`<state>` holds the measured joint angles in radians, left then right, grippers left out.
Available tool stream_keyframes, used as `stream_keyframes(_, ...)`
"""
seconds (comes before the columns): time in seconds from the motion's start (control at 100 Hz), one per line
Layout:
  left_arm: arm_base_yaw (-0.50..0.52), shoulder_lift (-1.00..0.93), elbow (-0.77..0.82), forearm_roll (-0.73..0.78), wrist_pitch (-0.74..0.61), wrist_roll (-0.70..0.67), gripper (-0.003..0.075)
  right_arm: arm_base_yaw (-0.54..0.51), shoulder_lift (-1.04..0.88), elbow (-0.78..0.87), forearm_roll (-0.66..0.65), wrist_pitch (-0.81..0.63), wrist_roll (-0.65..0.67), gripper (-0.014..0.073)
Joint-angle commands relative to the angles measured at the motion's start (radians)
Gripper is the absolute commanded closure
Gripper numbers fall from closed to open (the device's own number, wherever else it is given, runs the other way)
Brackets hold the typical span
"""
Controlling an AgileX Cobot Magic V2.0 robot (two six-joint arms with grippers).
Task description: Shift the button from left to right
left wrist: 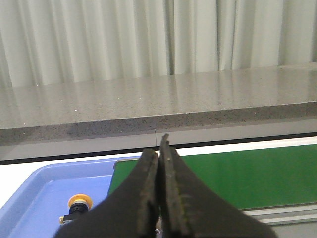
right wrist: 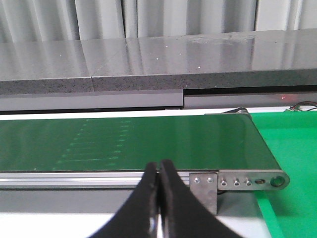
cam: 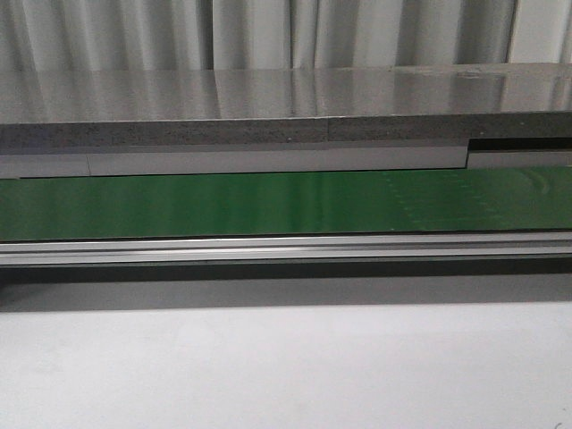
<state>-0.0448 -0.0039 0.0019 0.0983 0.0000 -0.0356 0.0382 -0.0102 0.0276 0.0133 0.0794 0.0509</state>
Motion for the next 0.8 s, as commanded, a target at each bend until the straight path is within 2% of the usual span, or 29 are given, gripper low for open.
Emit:
stream_keyframes(0.0, -0.008, -0.03, 0.033, -0.005, -0.082, -0.012, 0.074, -0.001, -0.021, -0.015, -0.005, -0.089, -0.001, 0.0662)
stream_keyframes(0.63, -0.008, -0.03, 0.016, -0.005, -0.096, -0.012, 0.074, -0.001, -0.021, -0.015, -0.005, -0.089, -0.001, 0.0662)
stream_keyframes(0.79, -0.008, -0.003, -0.077, -0.005, 0.007, -0.012, 0.074, -0.001, -0.021, -0.015, -0.005, -0.089, -0.001, 0.0662)
